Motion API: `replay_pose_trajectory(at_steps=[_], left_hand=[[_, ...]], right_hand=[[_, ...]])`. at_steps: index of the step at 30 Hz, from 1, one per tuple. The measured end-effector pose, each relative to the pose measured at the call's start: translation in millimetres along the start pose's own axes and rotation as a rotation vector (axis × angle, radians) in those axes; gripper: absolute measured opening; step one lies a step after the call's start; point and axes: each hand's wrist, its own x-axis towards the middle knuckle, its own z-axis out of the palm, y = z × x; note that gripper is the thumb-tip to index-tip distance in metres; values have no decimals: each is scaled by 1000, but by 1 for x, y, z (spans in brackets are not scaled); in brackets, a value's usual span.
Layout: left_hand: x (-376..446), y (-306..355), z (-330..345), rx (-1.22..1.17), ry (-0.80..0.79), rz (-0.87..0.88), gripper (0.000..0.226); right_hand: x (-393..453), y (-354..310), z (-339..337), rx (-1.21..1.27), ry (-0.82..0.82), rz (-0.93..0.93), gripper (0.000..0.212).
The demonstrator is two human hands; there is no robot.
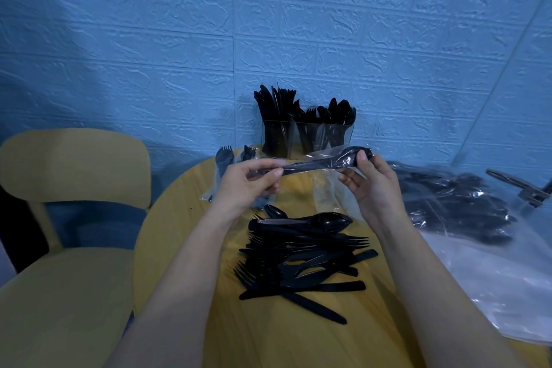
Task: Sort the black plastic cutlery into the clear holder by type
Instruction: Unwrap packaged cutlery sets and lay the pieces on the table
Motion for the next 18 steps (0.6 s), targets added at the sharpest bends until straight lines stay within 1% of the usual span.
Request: replay_pose_trajectory(at_steps=[4, 7, 11, 14, 18], left_hand=[[0, -6, 0, 156, -18, -72, 18], [0, -6, -3, 140, -8, -105, 17], [3, -9, -9, 193, 42, -68, 16], [4, -12, -10, 224, 78, -63, 14], [5, -13, -11, 242, 75, -67, 12]], right_hand=[[-4, 3, 5, -169, -94, -26, 14], [-4, 3, 7, -280, -109, -38, 11], [-1, -2, -1, -361, 0, -37, 17], [1, -3, -7, -366, 118, -36, 15], [3, -1, -10, -316, 169, -42, 15]])
